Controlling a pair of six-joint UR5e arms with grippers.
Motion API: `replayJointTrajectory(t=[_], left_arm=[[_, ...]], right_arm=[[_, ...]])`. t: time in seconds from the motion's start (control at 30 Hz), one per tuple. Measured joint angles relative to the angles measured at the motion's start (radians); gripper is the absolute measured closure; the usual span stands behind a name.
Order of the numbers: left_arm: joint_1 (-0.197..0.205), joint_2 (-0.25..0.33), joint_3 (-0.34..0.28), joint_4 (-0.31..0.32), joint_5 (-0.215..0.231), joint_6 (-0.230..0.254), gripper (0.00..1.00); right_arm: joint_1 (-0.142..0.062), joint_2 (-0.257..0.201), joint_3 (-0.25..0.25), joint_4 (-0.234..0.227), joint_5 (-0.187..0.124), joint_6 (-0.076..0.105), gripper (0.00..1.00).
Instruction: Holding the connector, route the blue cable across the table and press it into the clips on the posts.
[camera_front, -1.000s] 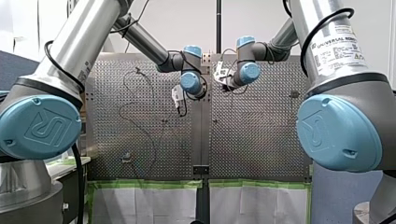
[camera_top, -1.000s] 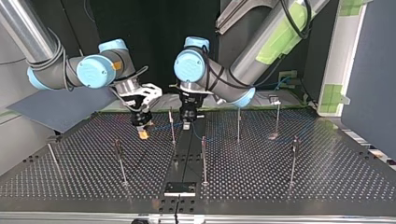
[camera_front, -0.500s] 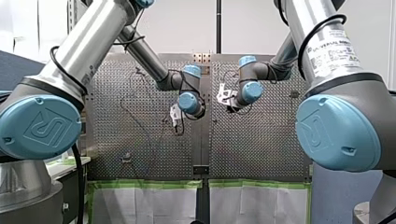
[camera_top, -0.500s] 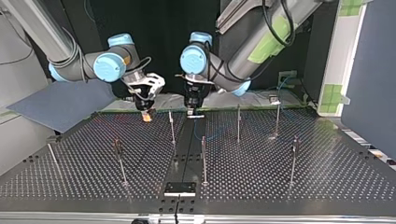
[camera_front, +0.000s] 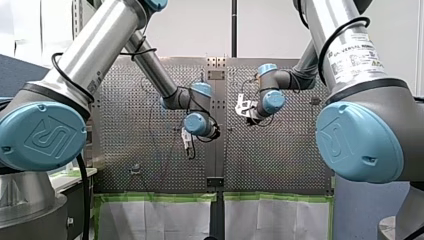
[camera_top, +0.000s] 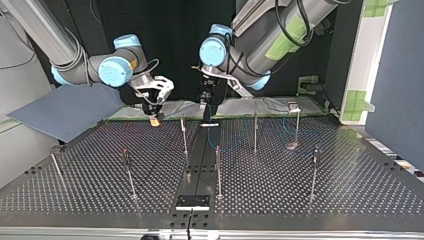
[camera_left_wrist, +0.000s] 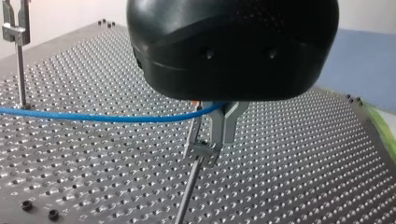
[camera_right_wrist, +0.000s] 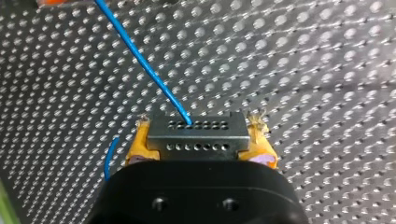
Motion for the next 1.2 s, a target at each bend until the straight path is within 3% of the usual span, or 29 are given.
replayJointTrajectory(t=[0.1,0.27,0.53,0.87,1.2], left_arm=[[0.002,-0.004,-0.023,0.025,0.014,-0.011,1.00],[0.006,-0.032,-0.017,0.049,0.042,-0.025,1.00],[0.014,-0.063,0.048,0.028,0.058,-0.032,1.00],[0.048,-0.074,0.121,0.002,0.119,-0.037,1.00],[0.073,-0.158,0.209,-0.061,0.133,-0.039,1.00]], right_arm=[[-0.004,0.007,0.008,-0.003,-0.015,-0.015,1.00],[-0.006,0.014,0.011,-0.005,-0.042,-0.022,1.00],[-0.021,0.024,0.012,-0.012,-0.053,-0.018,1.00],[-0.048,0.050,0.012,-0.024,-0.056,-0.012,1.00],[-0.077,0.053,0.010,-0.039,-0.066,-0.002,1.00]])
